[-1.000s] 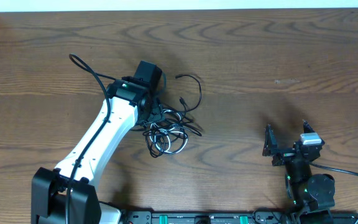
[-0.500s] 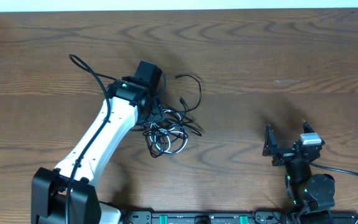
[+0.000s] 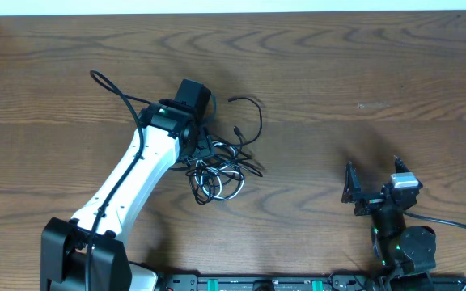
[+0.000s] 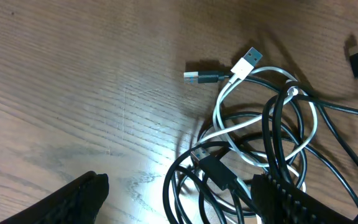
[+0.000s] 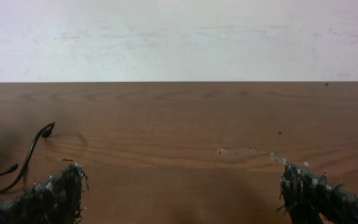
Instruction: Untangle cables
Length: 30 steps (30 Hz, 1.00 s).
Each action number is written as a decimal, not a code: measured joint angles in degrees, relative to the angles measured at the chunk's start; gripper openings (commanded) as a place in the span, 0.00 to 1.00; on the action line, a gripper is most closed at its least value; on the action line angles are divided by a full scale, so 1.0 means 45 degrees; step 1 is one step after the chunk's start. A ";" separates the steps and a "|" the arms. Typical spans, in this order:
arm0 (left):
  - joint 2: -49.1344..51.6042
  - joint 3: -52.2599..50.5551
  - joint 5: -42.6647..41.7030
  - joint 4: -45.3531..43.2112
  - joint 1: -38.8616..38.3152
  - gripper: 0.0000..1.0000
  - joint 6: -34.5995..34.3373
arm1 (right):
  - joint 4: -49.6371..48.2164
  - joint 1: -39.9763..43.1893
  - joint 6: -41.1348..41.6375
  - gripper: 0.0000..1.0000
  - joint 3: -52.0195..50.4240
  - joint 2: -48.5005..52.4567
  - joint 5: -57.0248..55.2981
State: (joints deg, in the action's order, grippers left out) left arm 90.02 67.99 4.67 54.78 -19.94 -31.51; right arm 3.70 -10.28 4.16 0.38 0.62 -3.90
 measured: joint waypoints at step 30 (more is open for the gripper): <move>0.0000 0.0000 0.0000 -0.0617 0.0000 0.79 0.0000 | -0.0005 0.0000 -0.0005 0.99 0.0000 0.0000 0.0000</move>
State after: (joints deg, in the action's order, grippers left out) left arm 90.02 67.99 4.67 52.01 -19.94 -31.51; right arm 3.68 -10.28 4.14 0.38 0.62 -3.90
